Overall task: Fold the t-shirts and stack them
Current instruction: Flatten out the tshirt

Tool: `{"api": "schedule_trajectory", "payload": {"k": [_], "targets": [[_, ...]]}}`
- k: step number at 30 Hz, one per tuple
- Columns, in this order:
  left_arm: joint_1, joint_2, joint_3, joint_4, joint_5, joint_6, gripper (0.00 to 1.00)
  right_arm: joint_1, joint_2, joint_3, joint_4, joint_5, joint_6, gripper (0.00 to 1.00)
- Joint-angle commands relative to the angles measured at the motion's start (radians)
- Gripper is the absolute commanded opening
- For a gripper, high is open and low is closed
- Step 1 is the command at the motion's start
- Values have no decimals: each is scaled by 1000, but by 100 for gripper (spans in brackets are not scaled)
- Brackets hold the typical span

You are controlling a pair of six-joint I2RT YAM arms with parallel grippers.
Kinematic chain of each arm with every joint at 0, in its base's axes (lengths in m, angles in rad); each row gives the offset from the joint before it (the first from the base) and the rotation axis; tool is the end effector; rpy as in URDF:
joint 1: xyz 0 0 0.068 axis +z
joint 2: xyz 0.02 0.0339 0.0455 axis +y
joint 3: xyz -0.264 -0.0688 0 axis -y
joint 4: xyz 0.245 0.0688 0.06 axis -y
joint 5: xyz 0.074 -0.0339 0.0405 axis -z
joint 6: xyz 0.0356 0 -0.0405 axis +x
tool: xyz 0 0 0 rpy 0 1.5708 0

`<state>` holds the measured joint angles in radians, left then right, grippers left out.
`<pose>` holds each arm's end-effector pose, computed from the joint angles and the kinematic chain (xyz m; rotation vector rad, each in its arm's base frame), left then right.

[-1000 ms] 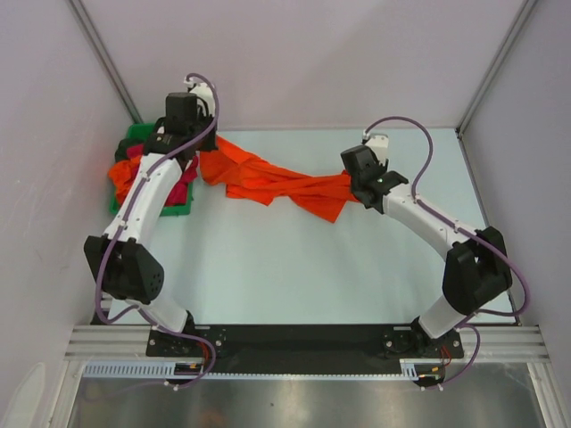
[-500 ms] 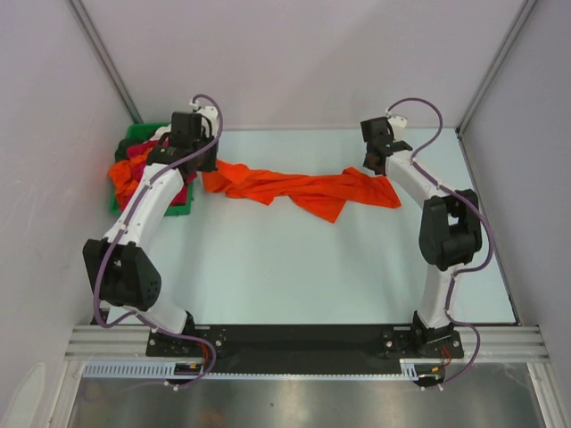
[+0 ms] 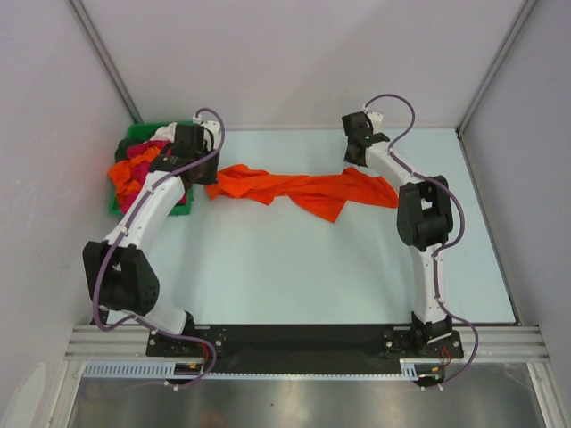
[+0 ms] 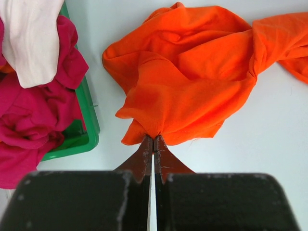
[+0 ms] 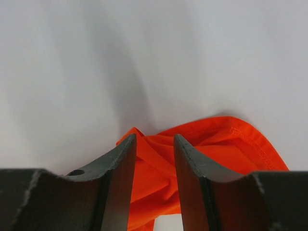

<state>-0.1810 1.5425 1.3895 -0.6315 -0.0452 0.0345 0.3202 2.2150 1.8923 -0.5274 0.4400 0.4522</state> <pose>0.3361 -0.0599 0.3220 0.2312 2.3430 -0.0184 0.4794 0.1430 0.2240 0.3473 2.2970 -0.1510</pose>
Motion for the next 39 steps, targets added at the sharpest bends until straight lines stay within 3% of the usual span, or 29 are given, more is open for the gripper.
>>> {"api": "schedule_trajectory", "payload": {"k": [1,15,17,20,24,28,32,39], "targets": [[-6,-42,-23,13,1,-1,0,2,38,74,-26,-12,-10,42],[-6,-48,-66,24,5,-7,0,20,84,34,-17,-37,-3,40],[-6,-48,-70,26,5,-7,0,20,86,30,-17,-41,-3,36],[-6,-48,-72,24,2,-5,0,22,87,25,-16,-43,-6,17],[-6,-50,-73,24,5,-7,0,16,84,25,-22,-44,-10,3],[-8,-47,-75,26,5,-11,0,13,63,7,-23,-26,-9,0],[-8,-53,-60,30,1,-16,0,17,-69,-74,38,20,-12,0],[-8,-99,8,24,-1,4,0,43,-461,-205,12,80,-6,0]]}}
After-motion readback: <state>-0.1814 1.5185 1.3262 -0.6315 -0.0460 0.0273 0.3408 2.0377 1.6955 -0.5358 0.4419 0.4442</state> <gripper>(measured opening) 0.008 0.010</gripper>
